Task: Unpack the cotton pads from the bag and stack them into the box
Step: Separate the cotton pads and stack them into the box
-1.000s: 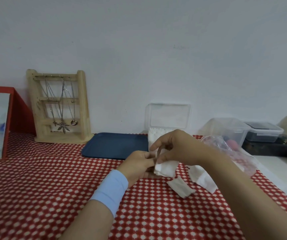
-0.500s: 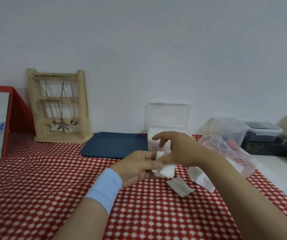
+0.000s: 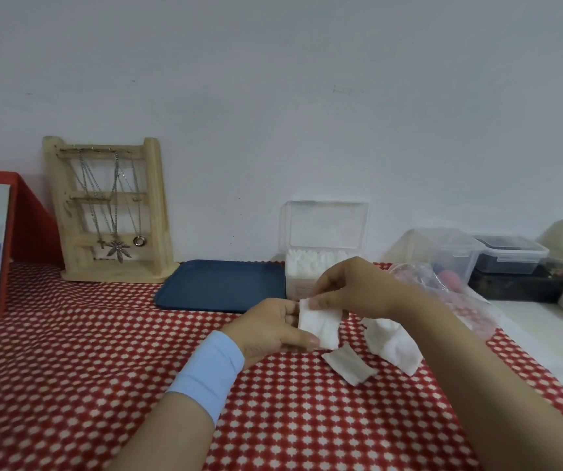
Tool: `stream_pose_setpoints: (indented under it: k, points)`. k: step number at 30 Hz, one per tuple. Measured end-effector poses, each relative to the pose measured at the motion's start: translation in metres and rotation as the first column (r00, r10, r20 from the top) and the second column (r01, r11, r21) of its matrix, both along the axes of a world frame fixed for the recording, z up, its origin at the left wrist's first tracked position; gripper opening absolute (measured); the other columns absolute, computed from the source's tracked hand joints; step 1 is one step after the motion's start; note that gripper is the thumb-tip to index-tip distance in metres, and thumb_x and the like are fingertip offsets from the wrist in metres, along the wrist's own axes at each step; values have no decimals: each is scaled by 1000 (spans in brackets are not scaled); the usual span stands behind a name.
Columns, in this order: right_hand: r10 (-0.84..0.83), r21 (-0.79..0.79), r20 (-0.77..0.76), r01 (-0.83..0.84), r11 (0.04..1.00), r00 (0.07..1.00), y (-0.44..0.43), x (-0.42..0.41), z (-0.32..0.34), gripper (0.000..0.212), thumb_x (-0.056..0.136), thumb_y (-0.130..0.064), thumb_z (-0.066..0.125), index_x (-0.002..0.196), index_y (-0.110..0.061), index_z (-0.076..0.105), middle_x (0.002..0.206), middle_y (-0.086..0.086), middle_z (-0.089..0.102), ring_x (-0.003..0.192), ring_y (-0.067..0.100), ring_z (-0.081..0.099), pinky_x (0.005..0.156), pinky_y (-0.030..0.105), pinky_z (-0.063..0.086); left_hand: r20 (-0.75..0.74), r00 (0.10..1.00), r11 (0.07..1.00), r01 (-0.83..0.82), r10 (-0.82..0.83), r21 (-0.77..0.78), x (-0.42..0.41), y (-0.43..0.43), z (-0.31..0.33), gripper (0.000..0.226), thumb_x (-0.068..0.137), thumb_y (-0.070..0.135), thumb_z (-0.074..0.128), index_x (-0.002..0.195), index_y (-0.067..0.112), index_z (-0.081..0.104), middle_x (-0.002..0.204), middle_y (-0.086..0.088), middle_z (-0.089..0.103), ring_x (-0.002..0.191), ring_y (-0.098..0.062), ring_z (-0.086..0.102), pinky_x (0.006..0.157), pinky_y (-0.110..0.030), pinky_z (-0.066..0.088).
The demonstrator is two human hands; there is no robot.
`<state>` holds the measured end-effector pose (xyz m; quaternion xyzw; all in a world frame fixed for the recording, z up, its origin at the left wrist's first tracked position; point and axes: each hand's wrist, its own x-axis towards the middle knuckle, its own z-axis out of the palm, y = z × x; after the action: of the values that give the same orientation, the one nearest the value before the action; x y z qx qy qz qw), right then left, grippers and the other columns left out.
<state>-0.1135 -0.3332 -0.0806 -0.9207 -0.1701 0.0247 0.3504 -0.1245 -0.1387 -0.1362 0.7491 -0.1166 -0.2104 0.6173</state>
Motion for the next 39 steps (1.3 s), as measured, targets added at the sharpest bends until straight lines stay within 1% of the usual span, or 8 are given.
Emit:
stream_pose_setpoints:
  k: [3,5,12,16,22,25,28,39]
  points:
    - [-27,-183,55,37,982,998,-7,0,4,9,88,-35,74,95,-30,77,93,-16,72,88,3,67,77,17,52,32,997,996,-77,76,48,4,2,-3,49,81,2,81,126,12,66,110,-1,78,107,-17,73,101,-37,56]
    - [17,-326,-59,-35,945,998,-13,-3,8,13,86,-29,76,98,-33,75,92,-17,71,87,6,69,75,18,53,-6,990,990,-140,139,-21,6,5,-4,43,85,-3,75,124,10,66,113,-6,76,106,-19,73,90,-31,60]
    - [-28,-495,-250,-103,863,968,-2,-8,0,76,64,-41,91,128,-36,50,105,-16,63,95,10,64,92,34,54,-28,970,968,-243,242,-68,10,12,-5,37,90,-8,65,125,5,65,118,-10,72,106,-22,72,84,-29,61]
    - [-2,-631,-292,-191,752,956,1,-14,2,56,69,-37,89,120,-34,65,99,-22,59,100,8,57,91,28,46,-125,940,910,-340,319,-237,13,16,-3,29,96,-5,54,121,2,66,118,-16,72,108,-27,71,89,-34,60]
    - [73,-441,-233,-172,881,970,-7,-14,16,22,83,-34,79,105,-36,77,97,-24,71,97,1,64,93,26,48,-180,913,853,-407,367,-327,10,13,-2,14,99,7,61,112,9,68,112,-14,74,101,-25,73,79,-32,61]
    - [68,-88,-119,-79,993,991,-11,-13,22,8,84,-24,79,90,-28,79,88,-13,77,86,3,70,88,26,54,-120,929,882,-371,351,-289,8,11,-2,20,97,9,66,117,7,70,110,-12,77,100,-24,75,78,-31,63]
    - [50,166,-97,-33,985,994,-5,-12,22,4,85,-13,78,88,-16,80,86,-2,78,76,9,71,76,24,58,-72,950,921,-313,304,-231,5,6,-1,23,97,14,68,118,6,72,106,-9,79,98,-22,77,83,-33,62]
    - [-86,51,50,83,995,995,10,-3,3,5,84,-21,82,86,-17,79,76,-8,75,58,7,69,54,12,49,-151,969,921,-234,196,-310,-2,0,8,28,102,17,59,122,-1,67,109,-18,77,101,-29,76,78,-34,63]
